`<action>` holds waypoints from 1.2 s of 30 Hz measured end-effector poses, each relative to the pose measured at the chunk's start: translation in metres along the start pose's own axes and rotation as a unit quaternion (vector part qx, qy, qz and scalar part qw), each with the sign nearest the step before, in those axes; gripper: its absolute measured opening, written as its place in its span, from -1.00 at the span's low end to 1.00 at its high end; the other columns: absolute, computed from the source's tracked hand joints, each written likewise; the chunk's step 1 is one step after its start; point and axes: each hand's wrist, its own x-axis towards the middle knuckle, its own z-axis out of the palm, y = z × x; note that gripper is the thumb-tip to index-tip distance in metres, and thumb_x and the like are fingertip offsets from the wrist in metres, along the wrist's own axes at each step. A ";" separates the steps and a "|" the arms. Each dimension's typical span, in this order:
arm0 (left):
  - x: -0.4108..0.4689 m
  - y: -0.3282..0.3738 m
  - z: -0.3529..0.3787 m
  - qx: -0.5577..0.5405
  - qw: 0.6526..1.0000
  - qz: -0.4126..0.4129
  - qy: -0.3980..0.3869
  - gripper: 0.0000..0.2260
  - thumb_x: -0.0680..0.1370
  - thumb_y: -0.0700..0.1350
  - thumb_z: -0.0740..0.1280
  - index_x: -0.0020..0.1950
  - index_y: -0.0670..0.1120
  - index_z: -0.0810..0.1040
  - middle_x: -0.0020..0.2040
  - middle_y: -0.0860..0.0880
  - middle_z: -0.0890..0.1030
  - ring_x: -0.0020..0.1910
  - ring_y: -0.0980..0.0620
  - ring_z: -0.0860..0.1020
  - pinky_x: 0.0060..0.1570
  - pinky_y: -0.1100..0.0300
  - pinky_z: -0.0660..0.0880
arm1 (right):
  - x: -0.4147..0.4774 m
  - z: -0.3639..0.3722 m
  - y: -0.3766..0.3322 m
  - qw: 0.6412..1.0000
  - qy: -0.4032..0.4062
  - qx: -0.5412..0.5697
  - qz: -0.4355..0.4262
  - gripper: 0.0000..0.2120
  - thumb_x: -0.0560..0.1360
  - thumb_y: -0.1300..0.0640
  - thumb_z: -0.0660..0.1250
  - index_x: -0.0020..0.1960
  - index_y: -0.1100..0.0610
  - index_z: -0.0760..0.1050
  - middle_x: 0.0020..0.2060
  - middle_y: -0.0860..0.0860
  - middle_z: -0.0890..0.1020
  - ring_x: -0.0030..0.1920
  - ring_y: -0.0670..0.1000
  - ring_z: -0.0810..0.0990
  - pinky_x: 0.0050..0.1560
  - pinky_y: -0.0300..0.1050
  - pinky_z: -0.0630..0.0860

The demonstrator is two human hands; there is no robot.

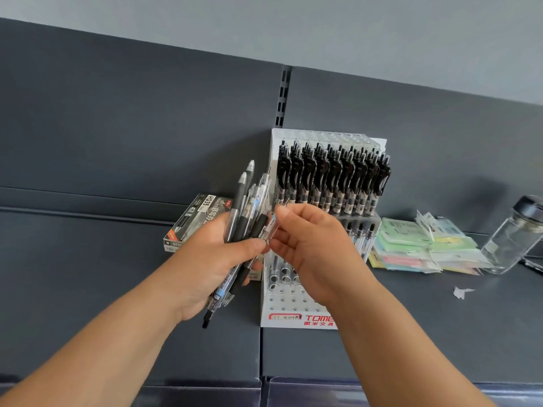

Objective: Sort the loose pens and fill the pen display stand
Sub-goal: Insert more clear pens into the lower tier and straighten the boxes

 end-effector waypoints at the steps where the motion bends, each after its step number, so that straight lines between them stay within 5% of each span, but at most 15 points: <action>1: 0.000 0.000 0.000 -0.001 1.000 0.002 0.001 -0.77 0.52 -0.28 0.33 0.12 -0.05 0.55 -0.18 -0.03 0.66 -0.29 0.06 0.59 -0.34 0.16 0.51 | -0.001 0.000 0.000 1.000 -0.008 0.009 0.001 -0.87 0.54 0.20 0.31 -0.19 0.16 0.52 -0.32 0.08 0.57 -0.30 0.02 0.56 -0.20 -0.19 0.55; 7: 0.001 -0.007 -0.006 -0.012 0.999 -0.009 0.030 -0.83 0.56 -0.26 0.29 0.11 -0.08 0.54 -0.17 -0.07 0.62 -0.31 0.09 0.55 -0.39 0.23 0.48 | -0.010 -0.016 -0.018 0.995 0.032 -0.037 -0.086 -0.88 0.54 0.25 0.27 -0.16 0.17 0.52 -0.34 0.04 0.62 -0.28 -0.01 0.58 -0.18 -0.15 0.58; 12: 0.004 -0.017 -0.013 0.009 0.997 -0.029 0.069 -0.84 0.56 -0.23 0.30 0.11 -0.06 0.54 -0.19 -0.05 0.59 -0.30 0.07 0.51 -0.34 0.17 0.48 | -0.012 -0.028 -0.026 0.937 0.126 -0.226 -0.235 -0.88 0.53 0.24 0.32 -0.17 0.08 0.54 -0.35 0.01 0.64 -0.30 0.00 0.58 -0.17 -0.12 0.59; 19: 0.004 -0.019 -0.013 0.016 0.998 -0.030 0.056 -0.83 0.50 -0.26 0.36 0.07 -0.08 0.57 -0.23 -0.04 0.57 -0.29 0.07 0.50 -0.34 0.16 0.45 | -0.003 -0.028 0.001 0.918 0.142 -0.302 -0.216 -0.85 0.52 0.18 0.34 -0.20 0.00 0.52 -0.32 0.05 0.62 -0.27 0.19 0.55 -0.18 0.06 0.57; 24: 0.004 -0.021 -0.013 -0.008 0.997 -0.040 0.062 -0.82 0.50 -0.26 0.37 0.08 -0.11 0.56 -0.19 -0.06 0.56 -0.31 0.07 0.49 -0.39 0.19 0.44 | 0.002 -0.031 0.024 0.903 0.109 -0.395 -0.132 -0.88 0.54 0.12 0.31 -0.18 0.01 0.51 -0.44 -0.02 0.53 -0.51 -0.11 0.34 -0.48 -0.17 0.37; 33: 0.003 -0.017 -0.005 -0.040 0.997 -0.037 0.048 -0.83 0.45 -0.30 0.40 0.00 -0.13 0.54 -0.31 0.00 0.55 -0.38 0.07 0.48 -0.44 0.21 0.42 | 0.004 -0.031 0.024 0.861 0.133 -0.467 -0.152 -0.92 0.53 0.04 0.31 -0.12 0.01 0.48 -0.33 -0.09 0.57 -0.36 -0.01 0.55 -0.32 -0.06 0.54; 36: 0.002 -0.013 0.001 -0.047 0.998 -0.028 0.033 -0.81 0.43 -0.33 0.41 -0.02 -0.15 0.51 -0.37 0.02 0.54 -0.41 0.07 0.48 -0.45 0.22 0.41 | -0.006 -0.024 0.015 0.886 0.141 -0.396 -0.195 -0.91 0.53 0.04 0.31 -0.16 -0.04 0.47 -0.33 -0.08 0.56 -0.35 -0.11 0.51 -0.33 -0.18 0.49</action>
